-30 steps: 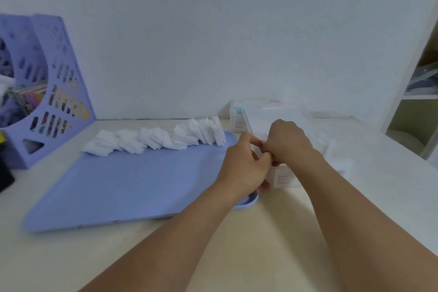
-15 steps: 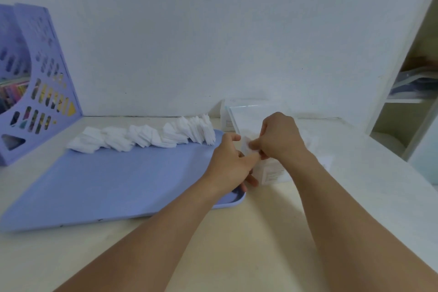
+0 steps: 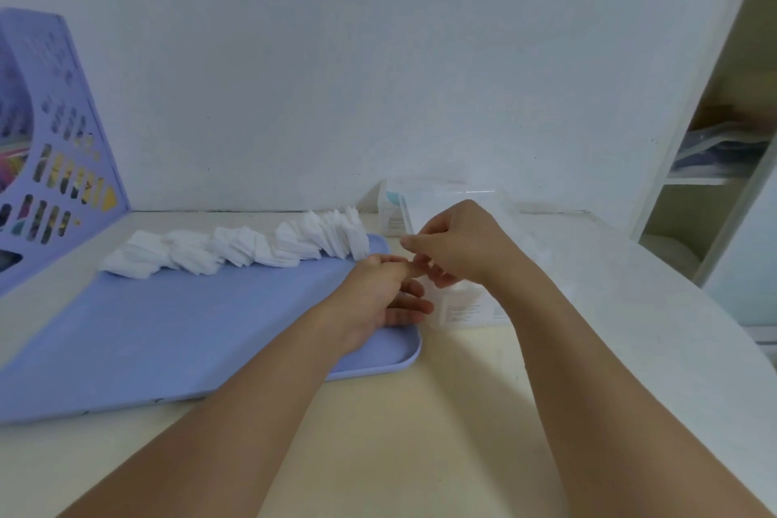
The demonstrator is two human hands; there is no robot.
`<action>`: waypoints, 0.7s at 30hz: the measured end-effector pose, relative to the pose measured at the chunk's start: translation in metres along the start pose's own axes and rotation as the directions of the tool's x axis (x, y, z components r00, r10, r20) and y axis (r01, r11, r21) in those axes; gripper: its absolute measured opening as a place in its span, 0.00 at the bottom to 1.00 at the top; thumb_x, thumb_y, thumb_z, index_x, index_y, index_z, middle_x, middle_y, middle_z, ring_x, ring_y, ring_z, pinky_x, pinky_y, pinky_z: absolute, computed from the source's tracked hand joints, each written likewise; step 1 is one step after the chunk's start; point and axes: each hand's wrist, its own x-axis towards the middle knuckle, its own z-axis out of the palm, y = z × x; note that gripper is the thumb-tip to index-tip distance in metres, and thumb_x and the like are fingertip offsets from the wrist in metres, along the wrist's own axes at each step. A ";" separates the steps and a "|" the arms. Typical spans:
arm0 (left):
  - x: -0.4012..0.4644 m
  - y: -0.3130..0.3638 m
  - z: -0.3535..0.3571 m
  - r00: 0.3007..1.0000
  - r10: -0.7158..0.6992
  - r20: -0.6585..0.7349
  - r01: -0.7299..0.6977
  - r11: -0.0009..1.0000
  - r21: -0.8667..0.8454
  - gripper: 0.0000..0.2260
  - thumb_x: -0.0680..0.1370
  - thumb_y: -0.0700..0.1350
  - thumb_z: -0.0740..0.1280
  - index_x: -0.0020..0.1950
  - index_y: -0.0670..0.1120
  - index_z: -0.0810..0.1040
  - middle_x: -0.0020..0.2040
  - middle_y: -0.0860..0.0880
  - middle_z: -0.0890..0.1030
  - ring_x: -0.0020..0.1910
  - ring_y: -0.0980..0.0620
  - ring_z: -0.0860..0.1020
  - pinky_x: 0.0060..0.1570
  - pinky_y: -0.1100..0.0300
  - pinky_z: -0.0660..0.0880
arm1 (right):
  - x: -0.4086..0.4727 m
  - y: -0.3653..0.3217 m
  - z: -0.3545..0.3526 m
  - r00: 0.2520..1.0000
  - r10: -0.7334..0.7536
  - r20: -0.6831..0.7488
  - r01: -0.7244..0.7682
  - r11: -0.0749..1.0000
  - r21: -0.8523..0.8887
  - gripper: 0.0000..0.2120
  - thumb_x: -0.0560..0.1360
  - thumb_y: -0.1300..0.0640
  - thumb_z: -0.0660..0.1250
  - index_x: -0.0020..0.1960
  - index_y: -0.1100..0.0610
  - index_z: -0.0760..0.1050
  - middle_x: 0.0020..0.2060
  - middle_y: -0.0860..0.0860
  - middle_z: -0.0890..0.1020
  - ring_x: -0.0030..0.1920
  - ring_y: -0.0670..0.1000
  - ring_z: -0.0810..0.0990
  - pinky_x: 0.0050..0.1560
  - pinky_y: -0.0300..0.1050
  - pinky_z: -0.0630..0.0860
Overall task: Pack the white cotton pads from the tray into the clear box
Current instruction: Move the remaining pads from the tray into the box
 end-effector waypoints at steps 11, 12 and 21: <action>0.005 0.030 -0.087 0.709 0.491 -0.506 -0.109 0.785 0.609 0.03 0.75 0.43 0.69 0.48 0.47 0.79 0.41 0.47 0.82 0.42 0.46 0.80 0.42 0.56 0.73 | -0.020 -0.018 0.058 0.920 -0.380 -0.094 0.381 0.924 -0.004 0.22 0.70 0.56 0.78 0.63 0.54 0.79 0.52 0.47 0.82 0.46 0.42 0.80 0.49 0.36 0.78; 0.005 0.028 -0.096 0.711 0.469 -0.524 -0.076 0.792 0.606 0.05 0.74 0.42 0.68 0.49 0.47 0.78 0.45 0.45 0.83 0.44 0.45 0.80 0.43 0.56 0.73 | -0.023 -0.018 0.071 0.927 -0.373 -0.041 0.374 0.928 0.003 0.28 0.71 0.56 0.78 0.69 0.54 0.74 0.59 0.48 0.79 0.53 0.45 0.79 0.56 0.39 0.77; 0.005 0.015 -0.115 0.749 0.480 -0.457 -0.078 0.749 0.658 0.19 0.75 0.39 0.65 0.64 0.51 0.73 0.43 0.45 0.80 0.37 0.48 0.77 0.31 0.60 0.68 | 0.054 -0.035 0.096 0.975 -0.218 0.031 0.212 0.892 -0.398 0.43 0.71 0.52 0.77 0.79 0.51 0.59 0.69 0.58 0.68 0.65 0.62 0.73 0.63 0.57 0.75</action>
